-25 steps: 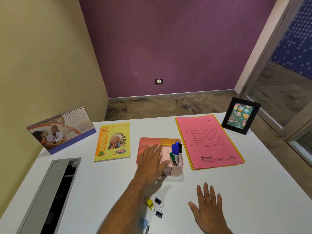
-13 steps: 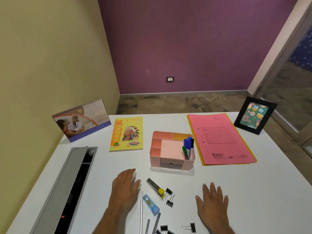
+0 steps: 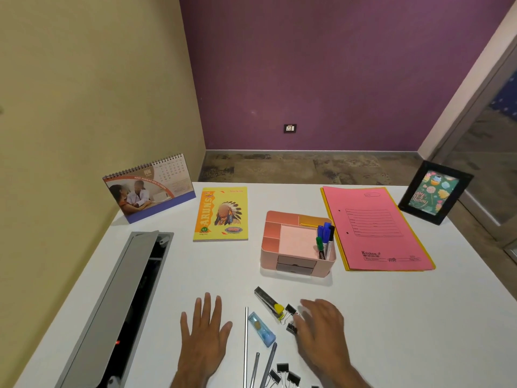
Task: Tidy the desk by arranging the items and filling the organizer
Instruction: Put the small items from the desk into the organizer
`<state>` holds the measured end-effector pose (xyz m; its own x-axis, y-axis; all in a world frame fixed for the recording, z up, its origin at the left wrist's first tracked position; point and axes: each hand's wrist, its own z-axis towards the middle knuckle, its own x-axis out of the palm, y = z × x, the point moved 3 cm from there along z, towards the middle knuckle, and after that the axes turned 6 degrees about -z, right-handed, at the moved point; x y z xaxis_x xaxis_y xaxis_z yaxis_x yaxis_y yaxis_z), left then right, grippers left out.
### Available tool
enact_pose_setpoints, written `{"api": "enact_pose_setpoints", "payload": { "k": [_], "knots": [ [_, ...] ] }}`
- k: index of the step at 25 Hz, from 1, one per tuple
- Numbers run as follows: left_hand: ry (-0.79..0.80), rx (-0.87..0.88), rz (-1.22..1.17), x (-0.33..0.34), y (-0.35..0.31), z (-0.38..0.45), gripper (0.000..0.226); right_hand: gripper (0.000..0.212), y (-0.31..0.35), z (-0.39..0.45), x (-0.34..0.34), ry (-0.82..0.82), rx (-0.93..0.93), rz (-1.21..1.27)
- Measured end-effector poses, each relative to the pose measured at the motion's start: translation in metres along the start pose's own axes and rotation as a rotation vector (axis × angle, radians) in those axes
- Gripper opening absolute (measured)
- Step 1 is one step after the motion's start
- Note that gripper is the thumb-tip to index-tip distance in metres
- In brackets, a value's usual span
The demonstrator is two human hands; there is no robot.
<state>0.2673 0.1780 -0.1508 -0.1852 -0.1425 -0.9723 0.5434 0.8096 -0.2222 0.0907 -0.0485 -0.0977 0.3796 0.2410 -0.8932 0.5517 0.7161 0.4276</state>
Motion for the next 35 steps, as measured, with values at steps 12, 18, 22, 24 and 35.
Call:
{"api": "enact_pose_setpoints", "payload": {
  "k": [12,18,22,24,35],
  "knots": [
    [0.071,-0.014,-0.121,0.006,0.002,0.006,0.068,0.012,0.06,0.022,0.016,0.134,0.16,0.088],
    [-0.068,0.285,-0.503,-0.04,-0.047,0.024,0.07,0.008,0.073,0.047,-0.01,0.052,0.18,0.368],
    [-0.104,0.482,-0.621,-0.082,-0.093,0.046,0.061,0.009,0.082,0.064,-0.024,0.019,0.116,0.459],
    [-0.097,0.502,-0.63,-0.093,-0.105,0.058,0.056,0.007,0.084,0.071,-0.031,-0.002,0.135,0.51],
    [-0.226,0.332,-0.958,-0.164,-0.137,0.142,0.054,0.034,0.072,0.028,-0.004,0.422,0.243,0.225]
  ]
}}
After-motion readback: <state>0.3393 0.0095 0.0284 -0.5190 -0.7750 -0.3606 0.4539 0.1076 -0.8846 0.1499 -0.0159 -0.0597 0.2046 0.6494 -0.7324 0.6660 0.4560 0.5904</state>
